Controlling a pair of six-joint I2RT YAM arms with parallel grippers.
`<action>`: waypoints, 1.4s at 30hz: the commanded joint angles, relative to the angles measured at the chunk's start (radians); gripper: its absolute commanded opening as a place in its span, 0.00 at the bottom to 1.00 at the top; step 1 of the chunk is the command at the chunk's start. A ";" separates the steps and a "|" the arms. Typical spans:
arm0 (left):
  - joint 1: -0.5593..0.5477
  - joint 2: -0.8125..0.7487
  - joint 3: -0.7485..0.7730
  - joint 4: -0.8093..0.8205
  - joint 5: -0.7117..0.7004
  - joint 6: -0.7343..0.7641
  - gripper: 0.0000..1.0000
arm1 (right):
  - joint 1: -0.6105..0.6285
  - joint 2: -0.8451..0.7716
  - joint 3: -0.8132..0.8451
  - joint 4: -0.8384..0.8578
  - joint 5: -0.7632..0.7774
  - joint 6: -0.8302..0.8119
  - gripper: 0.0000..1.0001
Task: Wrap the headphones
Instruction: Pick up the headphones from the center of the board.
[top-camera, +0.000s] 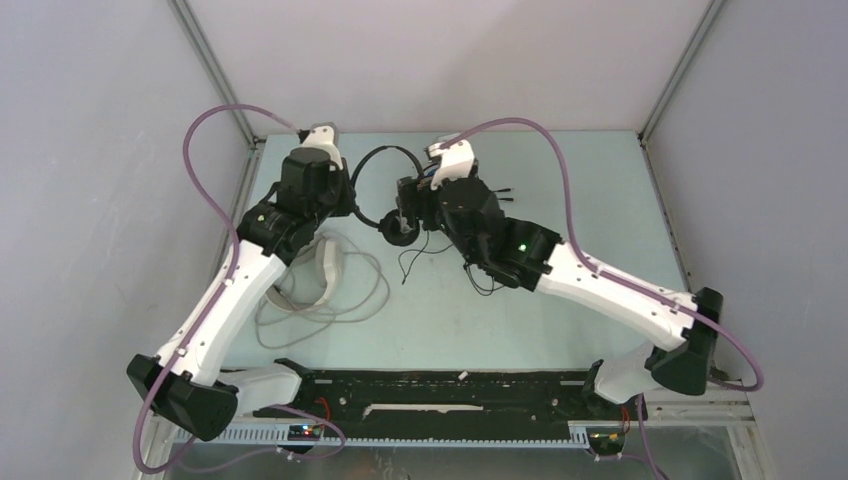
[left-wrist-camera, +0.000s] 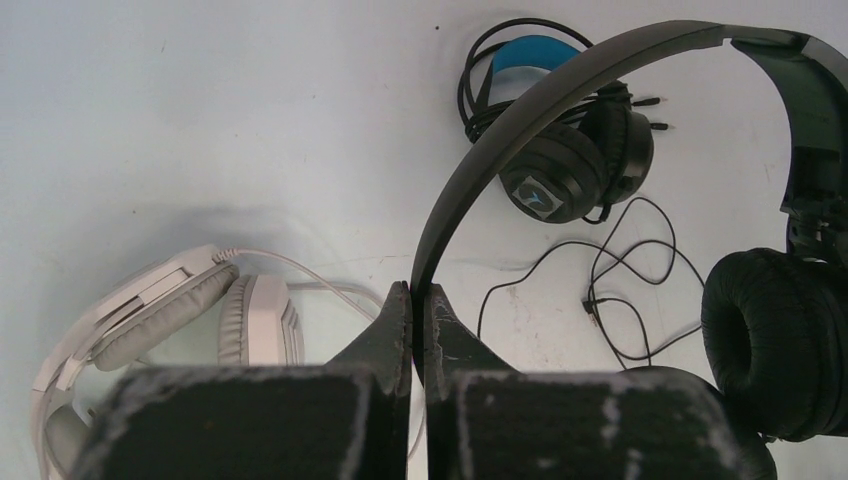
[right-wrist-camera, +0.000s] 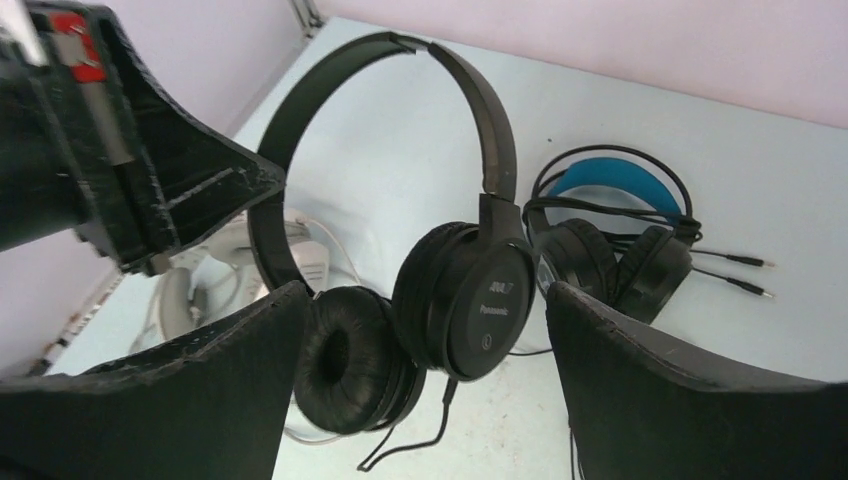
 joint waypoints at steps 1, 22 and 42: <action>-0.020 -0.061 -0.019 0.052 -0.021 -0.018 0.00 | 0.032 0.091 0.108 -0.111 0.135 -0.020 0.89; -0.021 -0.127 -0.085 0.081 0.170 -0.017 0.49 | 0.001 0.102 -0.051 -0.059 -0.040 -0.103 0.15; -0.021 -0.156 -0.078 -0.109 0.237 0.181 0.68 | -0.040 -0.022 -0.160 -0.101 -0.253 0.005 0.13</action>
